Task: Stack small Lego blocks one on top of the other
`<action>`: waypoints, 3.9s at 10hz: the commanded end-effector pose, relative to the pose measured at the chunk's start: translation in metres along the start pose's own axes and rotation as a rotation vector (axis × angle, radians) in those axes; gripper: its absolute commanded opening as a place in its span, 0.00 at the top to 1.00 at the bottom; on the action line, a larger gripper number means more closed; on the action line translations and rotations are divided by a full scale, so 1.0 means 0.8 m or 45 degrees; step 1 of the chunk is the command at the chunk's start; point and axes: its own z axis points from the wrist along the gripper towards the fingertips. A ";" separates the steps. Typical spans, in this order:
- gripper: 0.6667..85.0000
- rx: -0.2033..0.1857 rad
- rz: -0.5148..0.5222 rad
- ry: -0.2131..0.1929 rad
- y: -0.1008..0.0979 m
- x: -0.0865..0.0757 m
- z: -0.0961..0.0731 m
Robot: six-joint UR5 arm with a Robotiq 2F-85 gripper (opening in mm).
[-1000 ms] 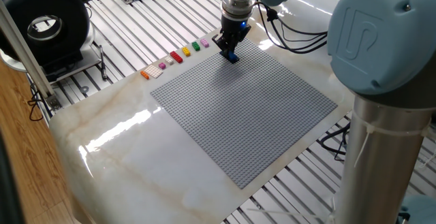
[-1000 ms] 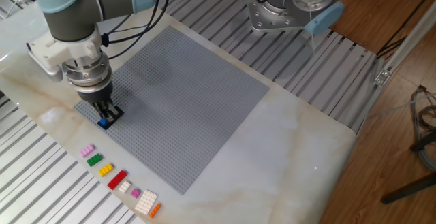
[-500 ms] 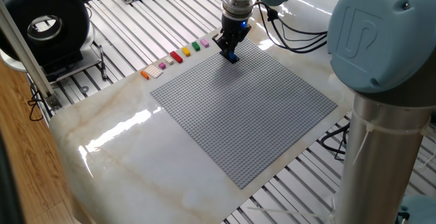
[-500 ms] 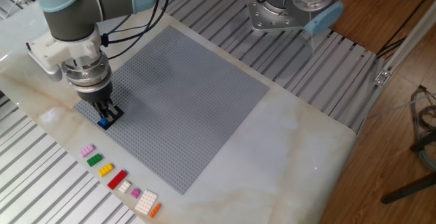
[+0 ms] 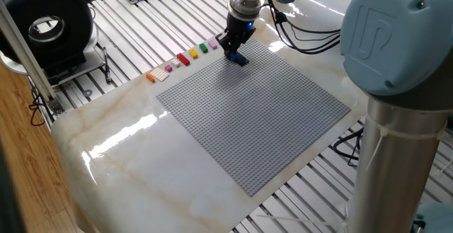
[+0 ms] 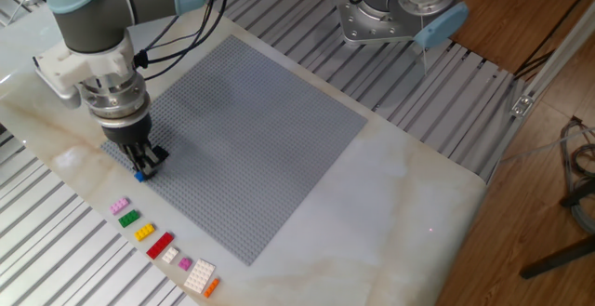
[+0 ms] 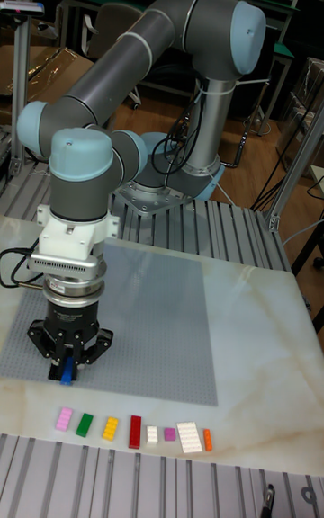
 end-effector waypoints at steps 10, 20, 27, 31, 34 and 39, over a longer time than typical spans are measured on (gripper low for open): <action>1.00 0.129 -0.050 0.117 -0.024 0.021 -0.009; 1.00 0.100 -0.026 0.112 -0.020 0.014 -0.002; 1.00 0.058 0.193 -0.120 -0.017 -0.032 -0.019; 1.00 -0.003 0.060 -0.030 0.003 -0.011 0.007; 1.00 -0.149 0.123 -0.021 0.034 -0.009 -0.011; 1.00 0.062 -0.013 -0.023 -0.022 -0.016 -0.011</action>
